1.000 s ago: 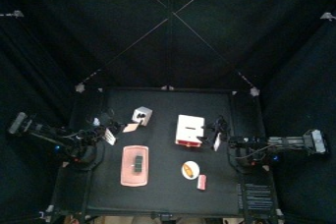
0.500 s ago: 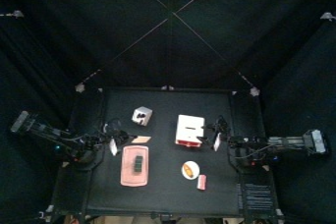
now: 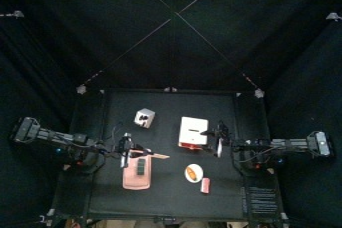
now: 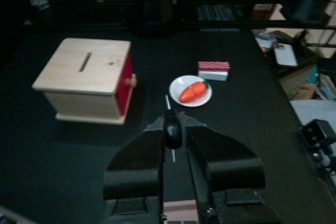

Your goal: Grab cleaver with other hand

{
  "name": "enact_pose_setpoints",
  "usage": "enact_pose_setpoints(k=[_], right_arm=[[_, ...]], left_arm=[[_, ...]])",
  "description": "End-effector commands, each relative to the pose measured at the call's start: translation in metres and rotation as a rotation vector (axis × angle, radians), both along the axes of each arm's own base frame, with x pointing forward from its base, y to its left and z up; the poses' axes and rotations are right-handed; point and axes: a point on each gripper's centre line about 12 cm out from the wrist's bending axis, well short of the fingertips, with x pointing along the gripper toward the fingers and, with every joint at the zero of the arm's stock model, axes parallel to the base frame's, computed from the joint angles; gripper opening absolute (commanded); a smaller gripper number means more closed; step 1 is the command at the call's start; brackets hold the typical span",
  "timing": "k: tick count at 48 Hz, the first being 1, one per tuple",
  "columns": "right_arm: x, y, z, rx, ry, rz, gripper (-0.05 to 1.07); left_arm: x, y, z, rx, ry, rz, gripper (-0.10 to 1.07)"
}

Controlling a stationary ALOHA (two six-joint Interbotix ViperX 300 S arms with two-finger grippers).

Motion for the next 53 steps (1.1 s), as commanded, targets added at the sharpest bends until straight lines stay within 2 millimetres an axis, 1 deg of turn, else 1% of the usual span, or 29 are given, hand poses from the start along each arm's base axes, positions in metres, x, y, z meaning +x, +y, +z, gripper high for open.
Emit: enact_pose_setpoints(k=[1, 5, 10, 13, 20, 32, 39, 45, 53], right_arm=[[0.011, 0.003, 0.01, 0.008, -0.023, 0.036, 0.99], [0.018, 0.003, 0.009, 0.014, -0.009, 0.035, 0.99], [0.025, 0.003, 0.008, 0.021, 0.004, 0.033, 0.99], [0.028, 0.004, 0.009, 0.018, 0.002, 0.041, 0.99], [0.03, 0.006, 0.014, 0.02, -0.009, 0.046, 0.99], [0.032, 0.01, 0.01, 0.024, 0.005, 0.062, 0.99], [0.039, 0.013, 0.014, 0.029, 0.0, 0.073, 0.99], [0.053, 0.018, 0.015, 0.033, 0.012, 0.091, 0.99], [0.076, 0.028, 0.019, 0.021, 0.022, 0.124, 0.99]], left_arm=[[0.002, 0.0, -0.002, 0.004, 0.006, -0.007, 0.45], [0.001, -0.001, -0.009, 0.007, 0.023, -0.013, 0.45], [0.0, 0.001, 0.0, -0.002, -0.002, -0.001, 0.45], [-0.002, -0.001, -0.001, -0.008, -0.003, -0.008, 0.45], [-0.004, -0.001, -0.001, -0.03, 0.0, -0.006, 0.45], [-0.003, -0.002, 0.002, -0.051, -0.008, -0.011, 0.45], [0.001, 0.0, 0.015, -0.069, -0.041, 0.004, 0.45], [0.005, 0.004, 0.028, -0.073, -0.072, 0.018, 0.45], [0.007, 0.008, 0.043, -0.082, -0.11, 0.032, 0.45]])
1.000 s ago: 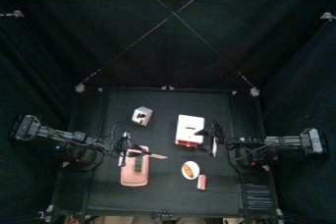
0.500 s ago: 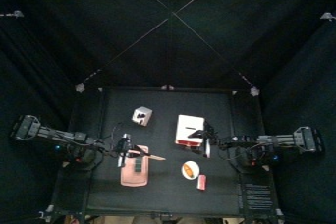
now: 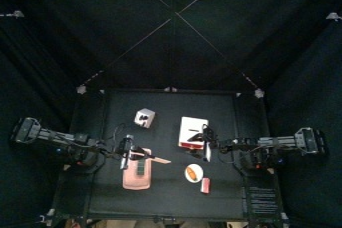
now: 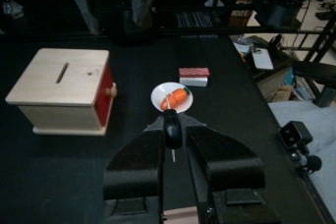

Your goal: Grab cleaver with other hand

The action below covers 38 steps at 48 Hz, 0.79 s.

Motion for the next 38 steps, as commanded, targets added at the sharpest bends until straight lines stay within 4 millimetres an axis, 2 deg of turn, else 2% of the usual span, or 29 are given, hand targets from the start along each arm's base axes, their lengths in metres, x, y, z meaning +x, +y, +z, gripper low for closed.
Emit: enact_pose_setpoints(k=[1, 10, 20, 26, 31, 38], right_arm=[[0.015, 0.005, 0.017, -0.009, -0.037, 0.019, 0.99], [0.032, 0.007, 0.018, -0.034, -0.031, 0.031, 0.99], [0.043, 0.006, 0.017, -0.016, -0.023, 0.021, 0.99], [0.043, 0.004, 0.026, 0.156, -0.041, -0.05, 0.99], [0.038, 0.005, 0.04, 0.288, -0.074, -0.098, 0.99], [0.027, -0.008, 0.042, 0.343, -0.01, -0.284, 0.99]], left_arm=[[0.003, 0.003, 0.023, -0.014, -0.059, 0.01, 0.45], [0.003, 0.008, 0.036, -0.064, -0.091, 0.039, 0.45], [0.002, 0.008, 0.037, -0.075, -0.105, 0.016, 0.45], [0.001, 0.007, 0.03, -0.081, -0.092, 0.011, 0.45], [-0.001, 0.009, 0.023, -0.082, -0.073, 0.02, 0.45], [-0.003, 0.012, 0.011, -0.089, -0.046, 0.032, 0.45]])
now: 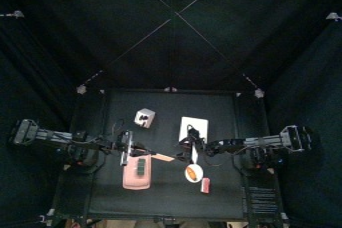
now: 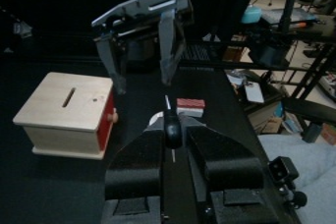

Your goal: Grab cleaver with other hand

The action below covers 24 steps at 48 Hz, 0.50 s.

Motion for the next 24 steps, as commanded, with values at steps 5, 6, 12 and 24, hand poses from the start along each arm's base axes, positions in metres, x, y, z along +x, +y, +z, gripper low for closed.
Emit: enact_pose_setpoints(k=[5, 6, 12, 24], right_arm=[[-0.022, -0.026, 0.014, -0.012, 0.176, -0.316, 0.99], [-0.025, -0.028, 0.015, -0.025, 0.2, -0.345, 0.99], [-0.03, -0.027, 0.027, -0.095, 0.25, -0.375, 0.99], [-0.028, -0.035, 0.03, -0.009, 0.264, -0.244, 0.99]], left_arm=[[-0.001, 0.004, -0.003, -0.021, 0.007, 0.018, 0.45], [-0.001, 0.004, -0.003, -0.023, 0.008, 0.02, 0.45], [-0.001, 0.009, -0.006, -0.032, 0.015, 0.039, 0.45], [-0.001, 0.012, -0.005, -0.034, 0.012, 0.052, 0.45]])
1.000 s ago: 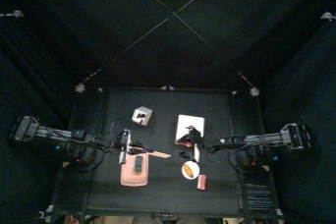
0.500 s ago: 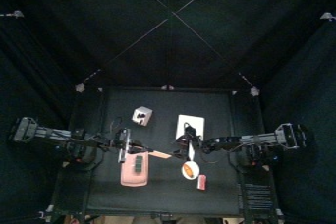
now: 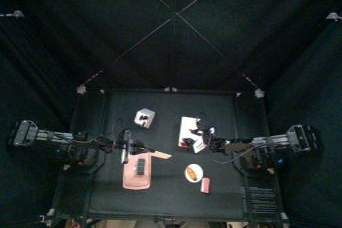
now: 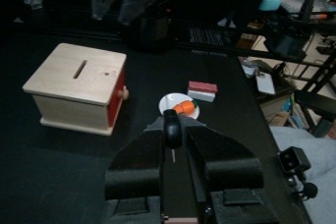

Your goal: Grab cleaver with other hand

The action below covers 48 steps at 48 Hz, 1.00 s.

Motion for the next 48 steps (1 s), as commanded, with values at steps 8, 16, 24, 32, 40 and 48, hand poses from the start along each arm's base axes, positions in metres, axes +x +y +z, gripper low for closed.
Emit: enact_pose_setpoints(k=[8, 16, 24, 32, 40, 48], right_arm=[[0.001, -0.01, 0.002, 0.115, -0.013, 0.132, 0.99], [0.007, -0.005, 0.001, 0.079, -0.063, 0.289, 0.99], [0.012, -0.002, -0.005, -0.037, -0.168, 0.373, 0.99], [0.013, -0.002, -0.011, -0.184, -0.245, 0.395, 0.99], [0.013, 0.004, -0.02, -0.259, -0.286, 0.416, 0.99], [0.02, 0.022, -0.024, -0.336, -0.304, 0.498, 0.98]], left_arm=[[0.002, 0.002, 0.009, -0.002, -0.024, 0.005, 0.45], [0.002, 0.005, 0.01, -0.001, -0.029, 0.013, 0.45], [0.004, 0.006, 0.018, -0.003, -0.048, 0.017, 0.45], [0.005, 0.005, 0.026, -0.004, -0.071, 0.013, 0.45], [0.006, 0.006, 0.032, -0.007, -0.089, 0.007, 0.45], [0.007, 0.01, 0.038, -0.02, -0.109, 0.016, 0.45]])
